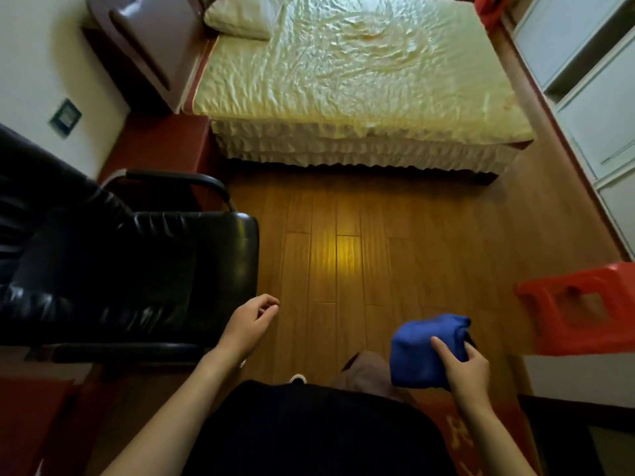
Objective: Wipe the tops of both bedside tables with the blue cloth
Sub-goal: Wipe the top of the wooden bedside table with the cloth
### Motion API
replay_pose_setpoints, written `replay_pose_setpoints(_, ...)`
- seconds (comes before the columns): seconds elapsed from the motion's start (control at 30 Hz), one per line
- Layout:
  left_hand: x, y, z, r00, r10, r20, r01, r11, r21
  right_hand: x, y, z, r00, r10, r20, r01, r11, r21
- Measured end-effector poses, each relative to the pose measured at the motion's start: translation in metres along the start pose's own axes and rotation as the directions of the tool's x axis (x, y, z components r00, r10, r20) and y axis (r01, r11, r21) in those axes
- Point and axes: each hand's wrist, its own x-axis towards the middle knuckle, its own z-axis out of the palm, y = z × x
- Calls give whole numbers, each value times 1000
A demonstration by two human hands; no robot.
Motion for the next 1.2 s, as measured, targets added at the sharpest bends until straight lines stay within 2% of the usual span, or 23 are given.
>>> replay_pose_setpoints(0.13,84,52,22,999,37,-23,-38,999,-31,106,-33,-16,1000,-9,-15,8,1000,-27)
replay_pose_setpoints(0.23,132,81,39,998,-10,-66,4,996,-91,188,-67,-10,997,-13,73,18,997,-72)
replay_pose_setpoints(0.3,155,96,46,986,-98,-135,76,985,-157,237,-97,5,986,-29,166,48,993,-110)
replay_pose_setpoints(0.4,178,106,46,927,-274,-254,200,938,-282,294,-150,41,939,-85,333,142,978,-150)
replay_pose_setpoints(0.57,189,99,34,782,-502,-369,349,844,-408,351,-228,136,780,-134,611,306,934,-186)
replay_pose_setpoints(0.7,203,85,25,658,-670,-344,430,709,-559,373,-274,232,648,-102,755,335,928,-162)
replay_pose_setpoints(0.8,233,74,7,591,-737,-327,419,628,-656,388,-302,307,563,-73,823,367,915,-170)
replay_pose_setpoints(0.93,293,69,-44,566,-756,-330,384,595,-706,410,-346,397,509,-53,859,428,882,-199)
replay_pose_setpoints(1.2,420,78,-179,577,-709,-406,278,638,-719,463,-453,541,507,-54,860,518,817,-254)
